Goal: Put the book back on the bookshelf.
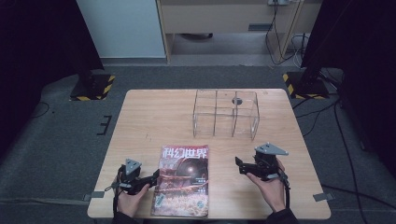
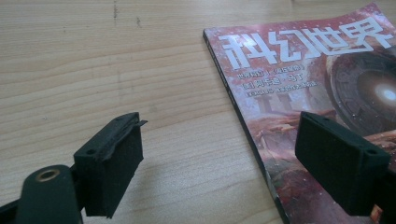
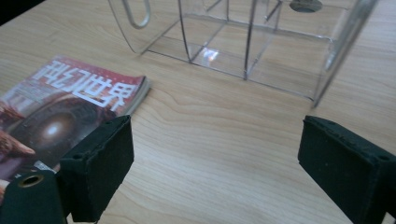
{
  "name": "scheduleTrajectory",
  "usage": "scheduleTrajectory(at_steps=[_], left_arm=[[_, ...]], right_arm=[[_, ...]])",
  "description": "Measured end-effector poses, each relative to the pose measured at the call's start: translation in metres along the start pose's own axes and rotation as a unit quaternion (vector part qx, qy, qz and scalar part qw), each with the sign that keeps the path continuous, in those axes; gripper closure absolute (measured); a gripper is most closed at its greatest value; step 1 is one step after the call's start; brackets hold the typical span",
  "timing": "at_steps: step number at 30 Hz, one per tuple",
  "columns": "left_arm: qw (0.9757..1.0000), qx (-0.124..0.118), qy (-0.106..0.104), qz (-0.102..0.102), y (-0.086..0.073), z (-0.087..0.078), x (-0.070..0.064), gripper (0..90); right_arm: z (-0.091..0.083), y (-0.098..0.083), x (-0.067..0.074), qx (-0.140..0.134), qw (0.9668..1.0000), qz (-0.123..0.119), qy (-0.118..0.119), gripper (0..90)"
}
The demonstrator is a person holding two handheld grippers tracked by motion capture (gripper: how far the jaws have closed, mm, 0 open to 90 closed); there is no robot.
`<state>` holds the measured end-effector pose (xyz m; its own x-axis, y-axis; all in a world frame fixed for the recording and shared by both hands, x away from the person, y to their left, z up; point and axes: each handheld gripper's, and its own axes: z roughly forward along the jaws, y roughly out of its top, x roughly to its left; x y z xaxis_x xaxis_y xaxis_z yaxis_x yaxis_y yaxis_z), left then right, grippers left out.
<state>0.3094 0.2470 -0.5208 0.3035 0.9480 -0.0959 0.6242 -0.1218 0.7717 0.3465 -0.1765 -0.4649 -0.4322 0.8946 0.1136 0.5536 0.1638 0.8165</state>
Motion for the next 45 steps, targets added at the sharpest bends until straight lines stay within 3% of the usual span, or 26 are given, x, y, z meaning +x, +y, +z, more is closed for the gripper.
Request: scheduleTrajectory(at_steps=[14,23,29,45], left_arm=[[0.9997,0.005,-0.022,0.012,-0.004,0.005,-0.01,26.2],[0.9992,0.017,-0.03,0.02,-0.004,0.01,-0.016,27.4],[0.9989,0.023,-0.031,0.027,-0.005,0.013,-0.019,28.3],[0.9984,0.025,-0.039,0.032,-0.006,0.016,-0.024,28.1]], right_arm=[[0.019,0.022,0.034,0.0,0.9995,-0.01,0.029,13.1],[0.034,0.025,0.05,0.008,0.9989,-0.007,0.046,14.1],[0.049,0.02,0.063,0.024,0.9983,-0.02,0.05,15.1],[0.077,-0.004,0.083,0.062,0.9953,-0.01,0.074,21.3]])
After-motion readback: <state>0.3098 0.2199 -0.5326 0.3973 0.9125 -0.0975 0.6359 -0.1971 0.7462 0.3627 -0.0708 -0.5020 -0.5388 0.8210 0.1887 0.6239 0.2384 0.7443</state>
